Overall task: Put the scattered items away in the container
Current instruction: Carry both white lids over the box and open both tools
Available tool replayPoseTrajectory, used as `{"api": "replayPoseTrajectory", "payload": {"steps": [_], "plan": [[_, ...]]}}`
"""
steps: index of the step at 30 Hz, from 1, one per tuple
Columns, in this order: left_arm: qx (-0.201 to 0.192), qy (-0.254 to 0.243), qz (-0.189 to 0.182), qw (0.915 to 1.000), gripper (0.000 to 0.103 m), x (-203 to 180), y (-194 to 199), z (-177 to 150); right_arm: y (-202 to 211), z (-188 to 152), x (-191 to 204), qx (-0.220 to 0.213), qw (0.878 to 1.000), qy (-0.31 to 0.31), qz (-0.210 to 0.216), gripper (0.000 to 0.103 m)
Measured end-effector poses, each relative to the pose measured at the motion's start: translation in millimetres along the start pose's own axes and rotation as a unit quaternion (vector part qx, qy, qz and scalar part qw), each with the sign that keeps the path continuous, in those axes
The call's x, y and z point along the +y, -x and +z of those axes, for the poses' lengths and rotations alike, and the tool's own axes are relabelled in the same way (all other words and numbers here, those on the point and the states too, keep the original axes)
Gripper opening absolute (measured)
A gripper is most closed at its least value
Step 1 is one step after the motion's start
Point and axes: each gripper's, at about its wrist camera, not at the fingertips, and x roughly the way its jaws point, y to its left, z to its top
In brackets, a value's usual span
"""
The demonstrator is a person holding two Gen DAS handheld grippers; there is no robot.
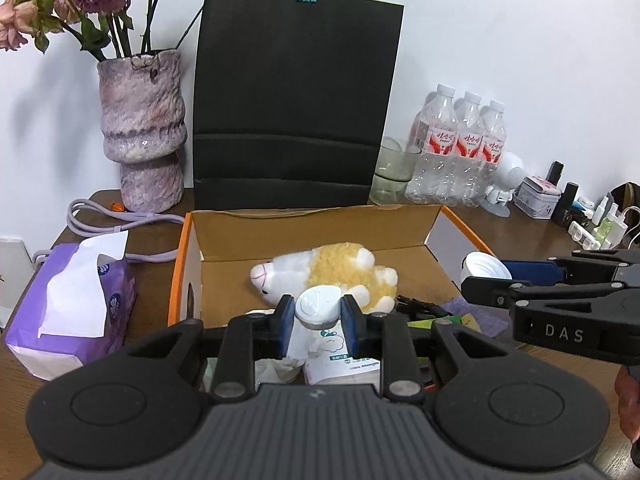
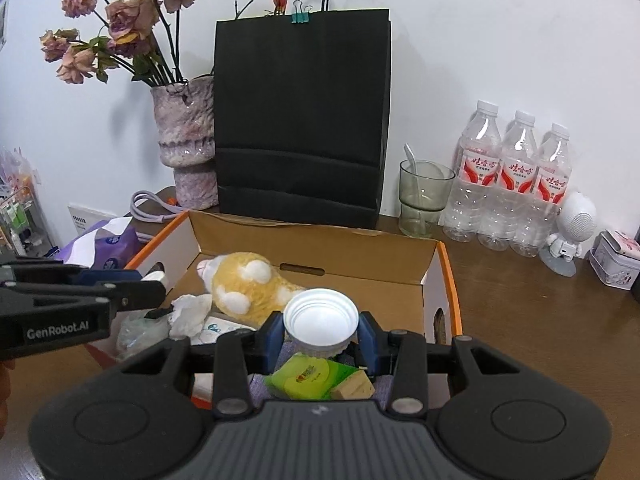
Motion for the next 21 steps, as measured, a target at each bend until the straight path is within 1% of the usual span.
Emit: {"api": "replayPoseTrajectory", "payload": {"steps": [4,5,6,7,8,9,10,13,21], "plan": [[0.003,0.0,0.003,1.0,0.026,0,-4,-1,-7,-1,0,0.009,1.0,-0.003,0.001,0.039],[0.006,-0.001,0.007,1.0,0.037,0,-6,-2,-9,-2,0,0.013,1.0,-0.001,0.001,0.039],[0.01,0.001,0.014,0.9999,0.051,0,-7,-2,-11,-3,1,0.018,1.0,0.0,0.002,0.045],[0.012,0.006,0.028,0.9995,0.083,0,-9,-3,-12,-4,1,0.024,1.0,0.002,0.0,0.073],[0.011,0.009,0.051,0.9986,0.101,1,-9,-3,-14,-6,2,0.028,1.0,0.005,-0.005,0.091],[0.007,0.008,0.068,0.9976,0.103,1,-9,-4,-13,-8,3,0.027,1.0,0.006,-0.015,0.103],[0.005,0.004,0.069,0.9976,0.103,2,-9,-5,-11,-10,3,0.022,0.999,0.01,-0.022,0.103],[0.015,0.007,0.06,0.998,0.103,4,-9,-6,-7,-13,1,0.022,1.0,0.012,-0.018,0.103],[0.02,-0.003,0.064,0.9977,0.103,1,-5,-10,1,-15,-4,0.021,1.0,0.006,-0.021,0.103]]}}
